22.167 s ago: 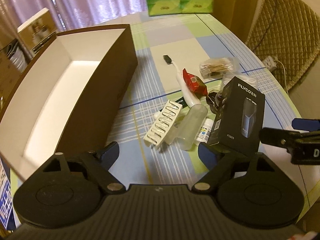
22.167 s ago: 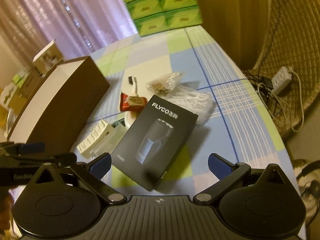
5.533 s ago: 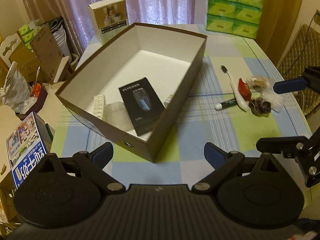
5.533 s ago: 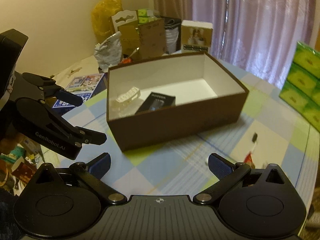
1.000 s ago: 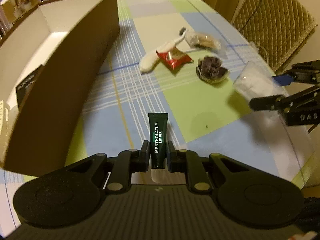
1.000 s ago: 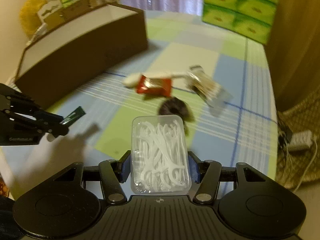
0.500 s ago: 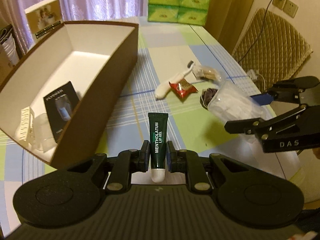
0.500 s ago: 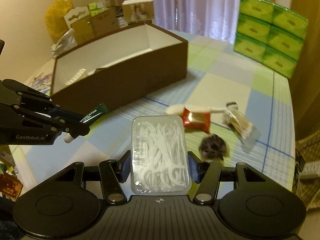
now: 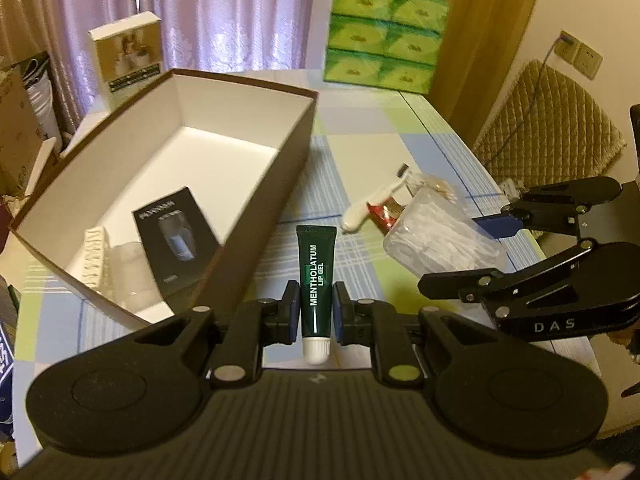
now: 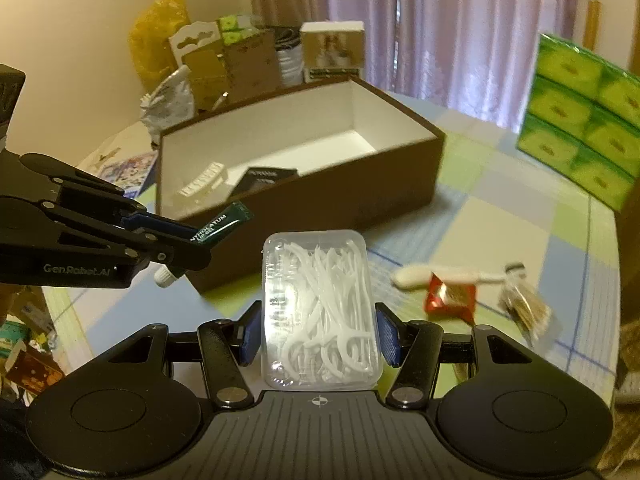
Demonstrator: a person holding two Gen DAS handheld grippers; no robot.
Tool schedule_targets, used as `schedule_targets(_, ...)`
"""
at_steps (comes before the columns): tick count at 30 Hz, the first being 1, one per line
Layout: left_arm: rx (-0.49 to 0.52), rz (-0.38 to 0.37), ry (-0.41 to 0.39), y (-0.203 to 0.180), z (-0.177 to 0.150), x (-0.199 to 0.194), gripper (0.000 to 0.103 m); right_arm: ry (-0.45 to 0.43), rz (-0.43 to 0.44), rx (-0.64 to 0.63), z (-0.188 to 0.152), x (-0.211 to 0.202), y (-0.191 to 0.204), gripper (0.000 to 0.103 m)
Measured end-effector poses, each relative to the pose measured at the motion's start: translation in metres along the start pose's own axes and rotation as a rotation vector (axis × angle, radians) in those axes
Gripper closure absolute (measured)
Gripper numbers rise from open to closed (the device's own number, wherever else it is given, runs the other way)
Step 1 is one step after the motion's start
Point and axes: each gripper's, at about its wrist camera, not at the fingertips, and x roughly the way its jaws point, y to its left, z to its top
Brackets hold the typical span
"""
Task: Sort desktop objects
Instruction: 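Carry the lip gel tube and floss case over the cardboard box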
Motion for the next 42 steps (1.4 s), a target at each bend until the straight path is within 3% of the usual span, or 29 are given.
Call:
schedule_targets(10,-0.030,0.058,-0.067,0.048,0.022,-0.016,0.090,-0.038,0.038,-0.062,0.055,0.032,0.027,0.049)
schedule_targets(21,-0.015,0.109,-0.085,0.110,0.058,0.002,0.090,-0.035,0.029,-0.082,0.116,0.085,0.039,0.049)
schedule_targets(33,0.029,0.122,-0.031,0.167,0.092,0.056,0.090,0.034,-0.052,-0.031,0.161,0.155,0.028,0.049)
schedule_targets(42,0.066,0.114,0.039,0.191,0.105,0.104,0.090,0.114,-0.109,0.018,0.166,0.198,0.010,0.049)
